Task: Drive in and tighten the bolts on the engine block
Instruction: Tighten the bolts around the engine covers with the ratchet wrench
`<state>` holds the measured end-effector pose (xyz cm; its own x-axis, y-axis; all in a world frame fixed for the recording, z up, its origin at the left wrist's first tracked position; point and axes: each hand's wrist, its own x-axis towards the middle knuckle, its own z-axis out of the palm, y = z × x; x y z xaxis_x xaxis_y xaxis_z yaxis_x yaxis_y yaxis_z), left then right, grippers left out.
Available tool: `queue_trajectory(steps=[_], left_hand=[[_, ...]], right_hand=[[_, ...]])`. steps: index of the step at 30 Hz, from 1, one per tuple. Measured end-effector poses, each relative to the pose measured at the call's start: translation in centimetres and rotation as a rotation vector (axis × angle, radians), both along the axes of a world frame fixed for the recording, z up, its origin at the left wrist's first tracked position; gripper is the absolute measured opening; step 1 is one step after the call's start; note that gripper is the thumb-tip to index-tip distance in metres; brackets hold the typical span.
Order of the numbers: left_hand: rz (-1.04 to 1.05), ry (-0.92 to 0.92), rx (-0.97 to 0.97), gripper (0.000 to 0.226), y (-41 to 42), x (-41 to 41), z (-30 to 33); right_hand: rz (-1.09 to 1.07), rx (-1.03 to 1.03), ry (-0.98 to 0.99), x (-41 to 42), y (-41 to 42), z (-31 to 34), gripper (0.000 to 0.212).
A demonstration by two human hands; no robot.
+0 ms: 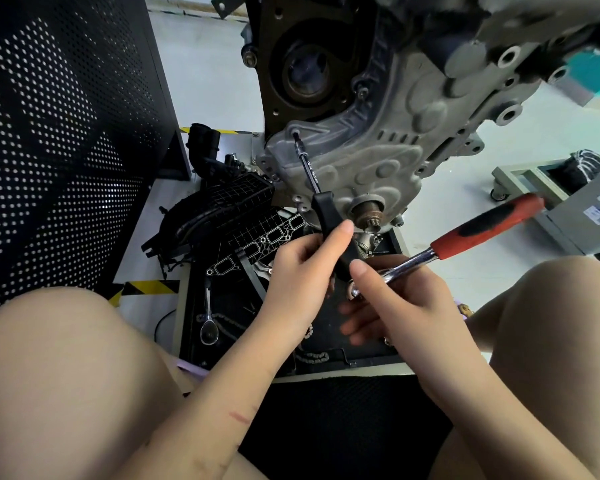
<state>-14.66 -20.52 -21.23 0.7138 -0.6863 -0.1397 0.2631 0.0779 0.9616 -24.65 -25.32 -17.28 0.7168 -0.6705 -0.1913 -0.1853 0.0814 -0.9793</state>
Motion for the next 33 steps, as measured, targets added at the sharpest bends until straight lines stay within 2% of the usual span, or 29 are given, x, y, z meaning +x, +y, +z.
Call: queue_trajectory(steps=[4,6,10,13,17,20,23,25,26,27,29,33], left_hand=[[-0.120,0.101,-0.016,0.042,-0.01,0.15,0.32],[-0.158,0.145,-0.044,0.033,0.05,0.16,0.46],[-0.158,0.130,-0.058,0.028,0.03,0.14,0.41],[-0.107,0.122,-0.042,0.029,-0.03,0.13,0.28],[-0.067,0.078,-0.014,0.035,-0.09,-0.02,0.10],[-0.055,0.021,0.014,0.036,-0.02,-0.10,0.09],[-0.049,0.011,0.021,0.037,0.03,-0.13,0.25],[-0.034,0.029,0.006,0.050,-0.03,-0.19,0.49],[-0.031,0.041,0.002,0.057,-0.04,-0.23,0.55],[-0.027,0.047,-0.001,0.061,-0.04,-0.25,0.58],[-0.018,0.045,-0.008,0.054,0.03,-0.25,0.55],[-0.047,0.086,0.002,0.036,0.03,-0.12,0.47]], right_hand=[[-0.002,0.340,-0.032,-0.02,-0.36,0.49,0.035],[0.001,0.473,-0.028,0.00,-0.71,0.65,0.035],[0.016,0.590,-0.012,0.05,-0.96,0.67,0.036],[0.013,0.534,-0.006,0.12,-0.69,0.65,0.036],[-0.011,0.292,0.000,-0.01,-0.45,0.67,0.030],[0.004,0.032,0.021,-0.17,-0.42,0.62,0.021],[0.018,-0.326,0.088,-0.25,-0.27,0.58,0.018],[0.024,-0.541,0.161,-0.33,-0.25,0.52,0.019],[0.026,-0.581,0.182,-0.33,-0.23,0.53,0.021],[0.027,-0.586,0.184,-0.30,-0.21,0.50,0.022],[0.031,-0.484,0.141,-0.12,-0.12,0.51,0.019],[0.041,-0.033,0.017,0.03,-0.09,0.66,0.014]])
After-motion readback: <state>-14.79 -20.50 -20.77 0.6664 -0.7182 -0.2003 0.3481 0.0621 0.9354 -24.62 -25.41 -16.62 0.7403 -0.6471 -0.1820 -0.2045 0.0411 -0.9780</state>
